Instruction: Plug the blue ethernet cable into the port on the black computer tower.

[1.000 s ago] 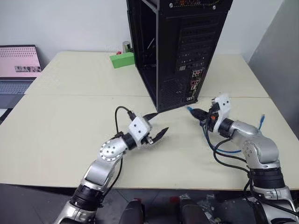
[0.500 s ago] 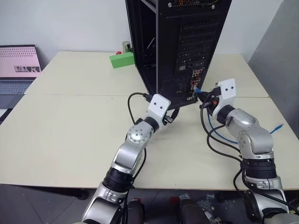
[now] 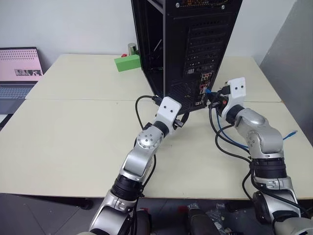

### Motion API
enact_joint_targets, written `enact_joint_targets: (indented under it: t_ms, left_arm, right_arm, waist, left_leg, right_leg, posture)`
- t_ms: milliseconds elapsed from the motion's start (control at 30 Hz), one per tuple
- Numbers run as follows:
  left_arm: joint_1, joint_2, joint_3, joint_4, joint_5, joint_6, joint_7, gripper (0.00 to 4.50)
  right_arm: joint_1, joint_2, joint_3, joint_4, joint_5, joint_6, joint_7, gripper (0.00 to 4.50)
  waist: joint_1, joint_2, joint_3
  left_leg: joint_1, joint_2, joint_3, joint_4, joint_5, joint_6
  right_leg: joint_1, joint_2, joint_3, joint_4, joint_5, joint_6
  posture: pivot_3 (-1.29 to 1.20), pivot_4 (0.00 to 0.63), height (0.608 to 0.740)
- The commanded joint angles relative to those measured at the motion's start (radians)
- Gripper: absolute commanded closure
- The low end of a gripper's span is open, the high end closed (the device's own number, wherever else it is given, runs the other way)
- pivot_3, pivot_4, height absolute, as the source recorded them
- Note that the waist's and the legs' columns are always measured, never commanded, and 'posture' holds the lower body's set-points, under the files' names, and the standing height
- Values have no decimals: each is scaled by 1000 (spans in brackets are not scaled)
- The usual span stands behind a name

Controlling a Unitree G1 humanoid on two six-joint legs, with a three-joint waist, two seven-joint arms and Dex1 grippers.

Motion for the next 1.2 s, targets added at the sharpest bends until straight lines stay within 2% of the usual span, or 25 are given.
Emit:
enact_joint_targets:
  t_ms: [33, 1200]
  left_arm:
    - [-6, -2, 7, -17, 6, -11, -7, 904]
    - [0, -5, 8, -19, 13, -7, -16, 904]
  right_arm:
    - [-39, -2, -11, -6, -7, -33, 4, 4500]
    - [-87, 3, 9, 80, -45, -63, 27, 4500]
  waist:
    - [0, 0, 0]
    - [-2, 0, 0]
  left_leg:
    - [0, 0, 0, 0, 0, 0]
    - [0, 0, 0, 0, 0, 0]
  right_leg:
    - [0, 0, 0, 0, 0, 0]
    - [0, 0, 0, 0, 0, 0]
  posture:
    - [0, 150, 740]
    - [0, 150, 740]
